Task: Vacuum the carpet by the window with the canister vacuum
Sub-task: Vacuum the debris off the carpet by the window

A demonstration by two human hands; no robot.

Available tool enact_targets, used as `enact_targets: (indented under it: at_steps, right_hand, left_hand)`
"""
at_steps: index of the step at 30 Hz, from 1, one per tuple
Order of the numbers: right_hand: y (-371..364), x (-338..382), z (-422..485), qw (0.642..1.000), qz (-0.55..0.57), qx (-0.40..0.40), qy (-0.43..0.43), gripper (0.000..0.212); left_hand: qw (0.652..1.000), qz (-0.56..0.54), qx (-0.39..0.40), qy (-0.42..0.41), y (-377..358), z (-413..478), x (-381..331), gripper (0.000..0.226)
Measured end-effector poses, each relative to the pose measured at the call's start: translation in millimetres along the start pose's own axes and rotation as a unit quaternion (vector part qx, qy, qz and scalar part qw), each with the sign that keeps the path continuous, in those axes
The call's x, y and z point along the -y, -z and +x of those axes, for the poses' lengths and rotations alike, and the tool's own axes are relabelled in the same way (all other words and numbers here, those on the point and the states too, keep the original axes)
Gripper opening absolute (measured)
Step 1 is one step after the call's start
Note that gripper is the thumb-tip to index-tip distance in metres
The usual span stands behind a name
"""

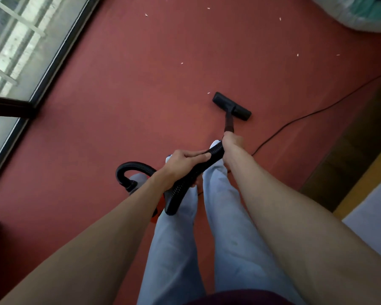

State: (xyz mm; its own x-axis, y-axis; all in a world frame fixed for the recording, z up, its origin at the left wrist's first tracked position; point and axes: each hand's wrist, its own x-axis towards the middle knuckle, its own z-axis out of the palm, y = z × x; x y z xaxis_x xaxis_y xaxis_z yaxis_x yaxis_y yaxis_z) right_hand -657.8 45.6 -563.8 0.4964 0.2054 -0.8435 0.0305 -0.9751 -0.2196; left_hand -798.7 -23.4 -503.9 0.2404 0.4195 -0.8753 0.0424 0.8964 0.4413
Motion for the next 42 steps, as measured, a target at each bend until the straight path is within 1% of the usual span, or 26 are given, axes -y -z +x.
enact_targets:
  at_steps: [2, 4, 7, 9, 11, 12, 14, 16, 18, 21, 23, 25, 26, 28, 29, 30, 32, 35, 38, 40, 42]
  right_hand:
    - [2, 15, 8, 1.000, -0.011, 0.010, 0.014, 0.024]
    - [4, 24, 17, 1.000, 0.002, -0.011, 0.023, 0.027]
    - [10, 25, 13, 0.999, 0.004, -0.039, 0.031, 0.034]
    - [12, 14, 10, 0.999, 0.007, -0.039, 0.025, 0.035]
    - [10, -3, 11, 1.000, 0.007, -0.021, 0.010, 0.026]
    - [7, -9, 13, 1.000, 0.016, 0.000, -0.003, 0.021]
    - [3, -13, 14, 0.995, 0.069, 0.062, -0.041, 0.015]
    - [2, -7, 16, 0.985, 0.123, 0.107, -0.061, 0.011]
    - [3, 3, 23, 0.981, 0.137, 0.121, -0.058, 0.011]
    - [2, 23, 36, 0.986, 0.122, 0.111, -0.031, 0.018]
    - [1, 37, 37, 0.991, 0.102, 0.089, 0.006, 0.014]
    - [2, 46, 30, 0.993, 0.077, 0.074, 0.040, 0.010]
    - [1, 46, 26, 0.995, 0.054, 0.071, 0.049, 0.008]
    - [0, 37, 20, 0.995, 0.016, 0.078, 0.052, 0.005]
    - [-3, 31, 17, 0.995, 0.008, 0.083, 0.049, 0.008]
    - [-7, 24, 16, 0.995, 0.002, 0.088, 0.044, 0.009]
    - [-18, 18, 16, 0.995, -0.015, 0.092, 0.043, 0.010]
    - [-34, 23, 20, 0.994, -0.034, 0.074, 0.067, 0.011]
    - [-46, 33, 37, 0.991, -0.055, 0.057, 0.106, 0.015]
    - [-48, 41, 46, 0.990, -0.052, 0.050, 0.118, 0.022]
    - [-41, 50, 28, 0.991, -0.041, 0.047, 0.118, 0.018]
  left_hand:
    - [0.999, -0.003, -0.024, -0.021, -10, 7, -7, 0.030]
    - [0.999, -0.024, -0.026, -0.036, -16, 9, -16, 0.030]
    - [0.999, -0.030, 0.008, -0.020, -12, 4, -24, 0.031]
    - [0.999, -0.011, 0.038, 0.006, -6, -1, -21, 0.031]
    - [0.998, 0.001, 0.053, 0.029, -5, -5, -11, 0.030]
    - [0.998, -0.007, 0.053, 0.034, -5, -6, -6, 0.028]
    - [0.998, -0.031, 0.043, 0.036, -8, -6, 3, 0.027]
    - [0.999, -0.040, 0.031, 0.015, -12, -3, 9, 0.025]
    - [0.999, -0.039, 0.011, -0.027, -17, 6, 10, 0.027]
    - [0.996, -0.035, -0.029, -0.080, -24, 21, 2, 0.038]
    - [0.993, -0.054, -0.035, -0.103, -27, 27, -5, 0.039]
    - [0.992, -0.079, -0.012, -0.096, -23, 28, -5, 0.040]
    - [0.992, -0.095, 0.019, -0.082, -19, 26, -3, 0.038]
    - [0.986, -0.118, 0.109, -0.053, -11, 23, 7, 0.022]
    - [0.981, -0.123, 0.144, -0.042, -7, 22, 12, 0.013]
    - [0.979, -0.125, 0.160, -0.031, -3, 21, 16, 0.008]
    - [0.981, -0.125, 0.146, -0.022, 3, 22, 20, 0.009]
    - [0.987, -0.137, 0.072, -0.043, 8, 30, 22, 0.031]
    - [0.984, -0.159, 0.015, -0.075, 5, 37, 17, 0.040]
    - [0.982, -0.170, 0.013, -0.086, 6, 39, 12, 0.039]
    - [0.978, -0.181, 0.053, -0.093, 11, 38, 11, 0.041]
